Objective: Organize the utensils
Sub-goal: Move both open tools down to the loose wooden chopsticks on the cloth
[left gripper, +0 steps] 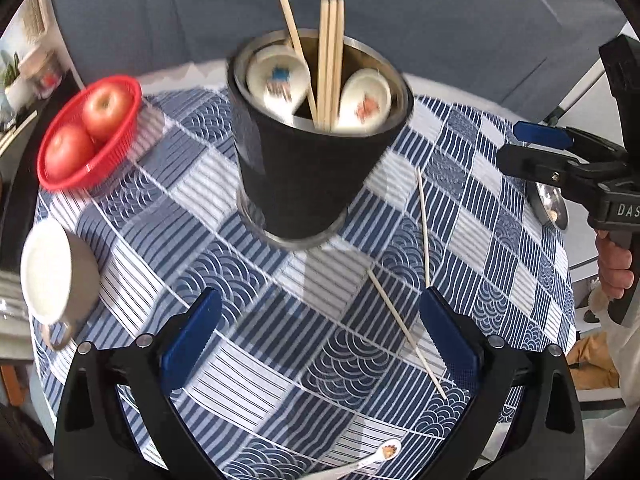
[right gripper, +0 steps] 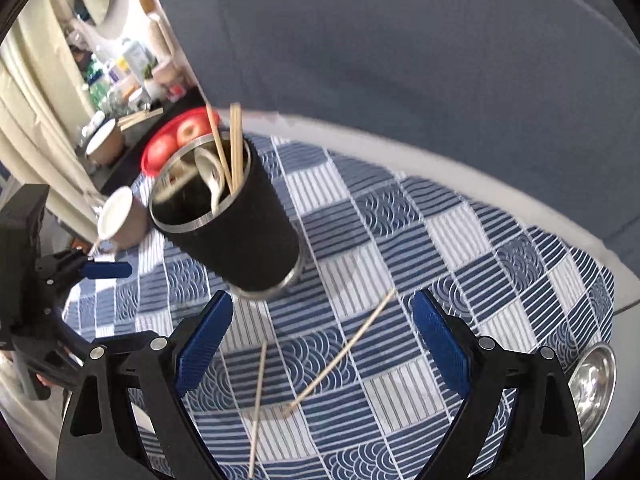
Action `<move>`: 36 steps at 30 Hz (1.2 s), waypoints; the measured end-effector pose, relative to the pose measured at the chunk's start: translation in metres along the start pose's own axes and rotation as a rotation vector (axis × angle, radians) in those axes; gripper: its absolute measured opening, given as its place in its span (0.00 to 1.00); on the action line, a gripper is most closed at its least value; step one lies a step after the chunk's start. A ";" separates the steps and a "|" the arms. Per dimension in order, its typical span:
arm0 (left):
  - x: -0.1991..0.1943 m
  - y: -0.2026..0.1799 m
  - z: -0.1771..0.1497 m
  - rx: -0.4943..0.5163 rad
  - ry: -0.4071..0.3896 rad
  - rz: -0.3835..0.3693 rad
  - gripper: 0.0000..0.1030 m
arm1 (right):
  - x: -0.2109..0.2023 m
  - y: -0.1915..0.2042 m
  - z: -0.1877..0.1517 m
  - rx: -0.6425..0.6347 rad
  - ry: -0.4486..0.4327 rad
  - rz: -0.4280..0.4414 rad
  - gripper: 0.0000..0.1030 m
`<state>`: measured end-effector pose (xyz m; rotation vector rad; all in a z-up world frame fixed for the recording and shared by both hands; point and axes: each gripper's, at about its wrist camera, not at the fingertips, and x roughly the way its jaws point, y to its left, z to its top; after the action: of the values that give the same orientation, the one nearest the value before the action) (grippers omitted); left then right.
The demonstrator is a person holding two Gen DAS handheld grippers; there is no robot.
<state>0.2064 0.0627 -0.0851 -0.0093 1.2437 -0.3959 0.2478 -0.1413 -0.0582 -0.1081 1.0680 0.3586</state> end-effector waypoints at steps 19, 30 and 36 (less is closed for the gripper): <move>0.069 -0.068 -0.079 -0.017 0.145 0.045 0.94 | 0.075 -0.026 -0.047 0.011 0.209 0.012 0.84; 0.100 -0.100 -0.104 -0.054 0.175 0.148 0.94 | 0.115 -0.031 -0.052 0.029 0.260 -0.041 0.84; 0.105 -0.112 -0.108 -0.034 0.154 0.223 0.96 | 0.134 -0.041 -0.056 0.075 0.286 -0.063 0.88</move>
<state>0.1020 -0.0509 -0.1921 0.1315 1.3870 -0.1842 0.2723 -0.1627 -0.2058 -0.1284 1.3563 0.2496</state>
